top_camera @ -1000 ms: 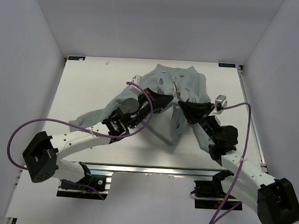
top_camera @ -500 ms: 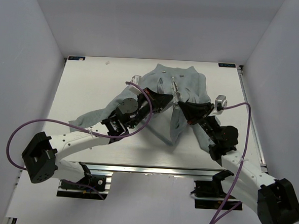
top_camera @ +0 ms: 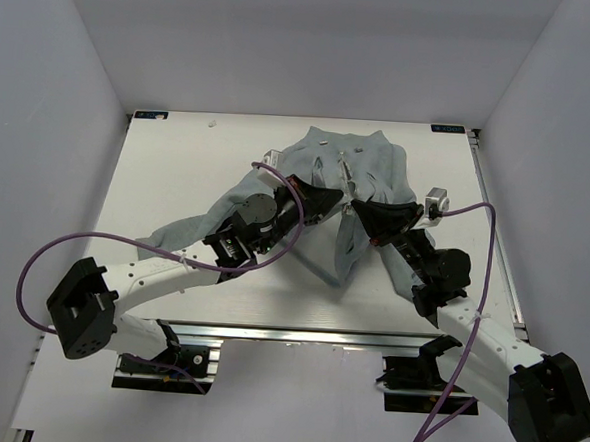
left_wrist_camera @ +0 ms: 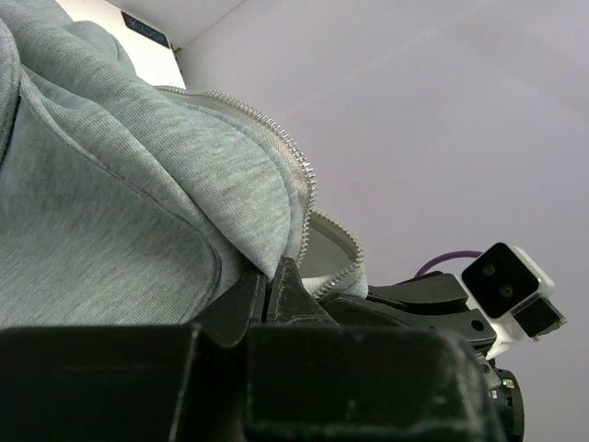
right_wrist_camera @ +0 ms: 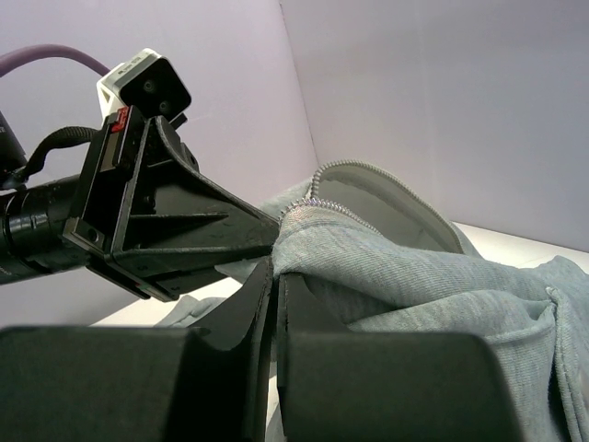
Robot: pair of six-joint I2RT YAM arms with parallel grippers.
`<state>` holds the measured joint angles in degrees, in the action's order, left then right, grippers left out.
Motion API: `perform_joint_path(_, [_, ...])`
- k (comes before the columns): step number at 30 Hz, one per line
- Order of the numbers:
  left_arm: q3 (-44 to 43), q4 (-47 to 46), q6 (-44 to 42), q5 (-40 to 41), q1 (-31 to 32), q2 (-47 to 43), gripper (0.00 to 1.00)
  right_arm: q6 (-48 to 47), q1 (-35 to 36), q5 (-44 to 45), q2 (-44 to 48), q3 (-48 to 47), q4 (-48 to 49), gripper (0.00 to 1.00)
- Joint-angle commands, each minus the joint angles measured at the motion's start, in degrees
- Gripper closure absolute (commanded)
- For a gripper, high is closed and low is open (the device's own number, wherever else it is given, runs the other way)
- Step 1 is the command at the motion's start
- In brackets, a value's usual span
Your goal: Zip up the jacket
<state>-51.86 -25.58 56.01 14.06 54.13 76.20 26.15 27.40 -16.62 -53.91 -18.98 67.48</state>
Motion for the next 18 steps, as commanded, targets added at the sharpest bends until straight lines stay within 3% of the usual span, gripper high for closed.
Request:
perform_joint_path(1, [-1.2,-1.9,0.2,-1.8,0.5,-0.5,1.00,-0.1,0.3,0.7,1.6,-2.4,5.7,1.00])
perform_joint_path(18, [-1.2,-3.9,0.6,-4.1,0.5,-0.4,1.00,-0.2,0.3,2.7,0.6,-2.6,6.4,1.00])
